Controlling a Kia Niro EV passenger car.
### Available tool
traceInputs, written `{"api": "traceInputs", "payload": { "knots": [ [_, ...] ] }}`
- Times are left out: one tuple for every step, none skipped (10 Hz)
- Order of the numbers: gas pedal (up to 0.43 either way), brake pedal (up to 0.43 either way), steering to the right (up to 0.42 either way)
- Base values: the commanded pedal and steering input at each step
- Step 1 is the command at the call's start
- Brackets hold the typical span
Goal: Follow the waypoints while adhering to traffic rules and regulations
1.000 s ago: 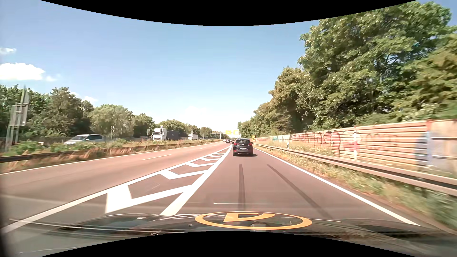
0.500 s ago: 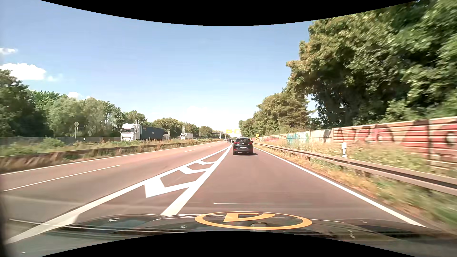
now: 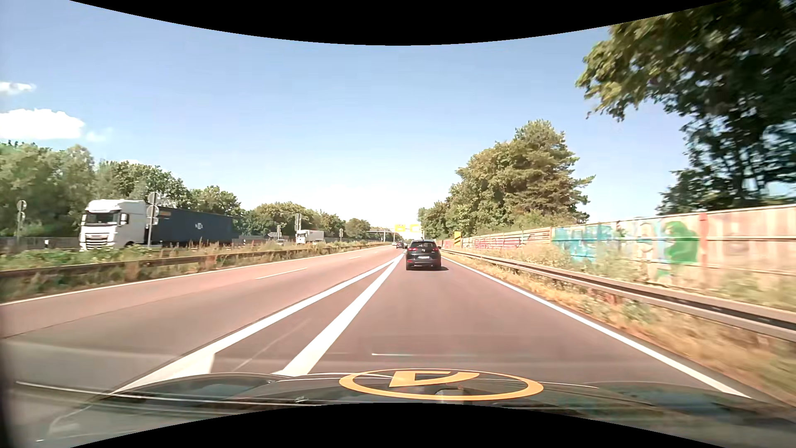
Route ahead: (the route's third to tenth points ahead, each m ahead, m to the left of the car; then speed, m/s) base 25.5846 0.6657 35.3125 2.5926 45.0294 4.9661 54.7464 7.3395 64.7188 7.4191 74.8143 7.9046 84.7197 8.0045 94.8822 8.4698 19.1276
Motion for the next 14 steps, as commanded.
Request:
{"api": "traceInputs", "payload": {
  "knots": [
    [0.189, 0.000, -0.003],
    [0.189, 0.000, -0.002],
    [0.189, 0.000, -0.002],
    [0.189, 0.000, -0.002],
    [0.189, 0.000, -0.002],
    [0.189, 0.000, -0.003],
    [0.189, 0.000, -0.003],
    [0.189, 0.000, -0.003],
    [0.189, 0.000, -0.003],
    [0.197, 0.000, 0.000],
    [0.197, 0.000, 0.000],
    [0.197, 0.000, 0.000],
    [0.197, 0.000, 0.000],
    [0.197, 0.000, 0.001]
  ]
}}
